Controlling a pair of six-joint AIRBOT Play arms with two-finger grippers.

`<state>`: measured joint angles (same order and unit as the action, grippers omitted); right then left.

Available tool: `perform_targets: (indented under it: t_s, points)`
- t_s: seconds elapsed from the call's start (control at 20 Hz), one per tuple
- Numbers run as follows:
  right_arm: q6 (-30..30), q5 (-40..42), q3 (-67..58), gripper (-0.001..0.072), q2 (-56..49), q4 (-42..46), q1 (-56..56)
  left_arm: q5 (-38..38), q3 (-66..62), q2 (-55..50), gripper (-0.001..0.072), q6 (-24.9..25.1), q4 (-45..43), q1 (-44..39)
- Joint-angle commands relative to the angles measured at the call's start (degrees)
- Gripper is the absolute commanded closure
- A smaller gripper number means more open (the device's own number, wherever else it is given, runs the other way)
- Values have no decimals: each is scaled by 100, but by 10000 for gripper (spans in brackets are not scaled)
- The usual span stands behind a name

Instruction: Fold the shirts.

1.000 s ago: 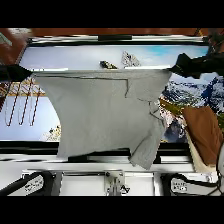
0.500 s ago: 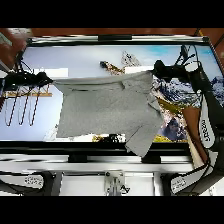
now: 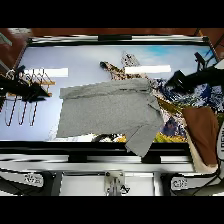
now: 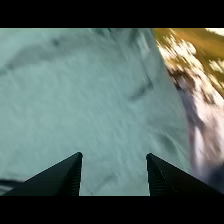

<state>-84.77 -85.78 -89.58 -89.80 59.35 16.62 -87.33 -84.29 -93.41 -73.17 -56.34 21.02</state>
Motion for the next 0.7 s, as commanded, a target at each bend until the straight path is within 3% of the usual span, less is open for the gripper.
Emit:
perform_targets:
  t_s: [0.0, 0.05, 0.1, 0.4, 0.65]
  points:
    - [181, -1318, 916, 194, 863, 1117, 597, -833, 1193, 358, 234, 219, -417, 271]
    - [256, -1115, 1390, 194, 1126, 1036, 754, -649, 1867, 553, 110, 463, -363, 350]
    - [286, -916, 1862, 194, 1366, 962, 903, -498, 2409, 704, 92, 715, -313, 450]
    - [444, -474, 2990, 194, 1716, 605, 1051, 66, 3733, 863, 108, 1394, 225, 1307]
    - [402, -22, 2990, 194, 1716, 31, 1051, 555, 3967, 815, 109, 1460, 284, 1038]
